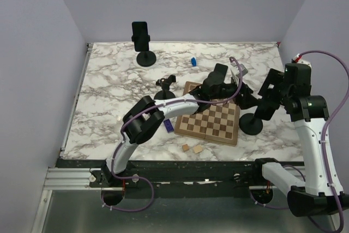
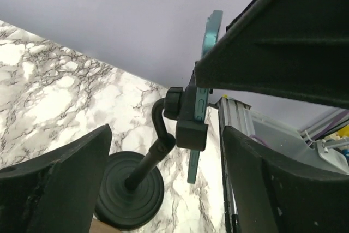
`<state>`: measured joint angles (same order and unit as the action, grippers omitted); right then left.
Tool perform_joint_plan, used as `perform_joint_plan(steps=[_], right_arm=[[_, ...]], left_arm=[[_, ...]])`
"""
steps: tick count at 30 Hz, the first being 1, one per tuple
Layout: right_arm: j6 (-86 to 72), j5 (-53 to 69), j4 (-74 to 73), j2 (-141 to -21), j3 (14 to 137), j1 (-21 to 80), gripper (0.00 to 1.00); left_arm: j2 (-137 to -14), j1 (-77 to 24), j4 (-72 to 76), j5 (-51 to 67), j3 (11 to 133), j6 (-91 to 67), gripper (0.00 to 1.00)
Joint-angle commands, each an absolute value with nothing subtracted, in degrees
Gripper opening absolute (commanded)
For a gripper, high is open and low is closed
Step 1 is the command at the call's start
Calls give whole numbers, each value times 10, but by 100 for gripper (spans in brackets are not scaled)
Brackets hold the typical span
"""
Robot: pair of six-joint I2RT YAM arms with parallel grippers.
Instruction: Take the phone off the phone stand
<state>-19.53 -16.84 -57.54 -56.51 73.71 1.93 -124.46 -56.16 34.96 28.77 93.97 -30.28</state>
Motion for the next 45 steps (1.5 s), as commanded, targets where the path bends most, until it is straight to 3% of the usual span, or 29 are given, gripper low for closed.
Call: perform_joint_plan(steps=[1, 12, 24, 31, 37, 45], right_arm=[[-167, -138, -560, -563, 717, 19, 100], [-169, -185, -544, -563, 677, 19, 97], [-162, -172, -497, -570, 660, 19, 88], [-162, -180, -496, -564, 641, 19, 86], [-156, -179, -494, -558, 639, 19, 57], [-150, -151, -490, -563, 645, 19, 1]], left_arm=[[-1198, -549, 358, 342, 914, -305, 92], [-1150, -528, 410, 393, 822, -315, 78], [-1176, -531, 425, 396, 837, -343, 62], [-1200, -539, 403, 407, 876, -342, 60], [-1232, -548, 368, 411, 933, -342, 56], [-1275, -561, 317, 418, 1001, -328, 45]])
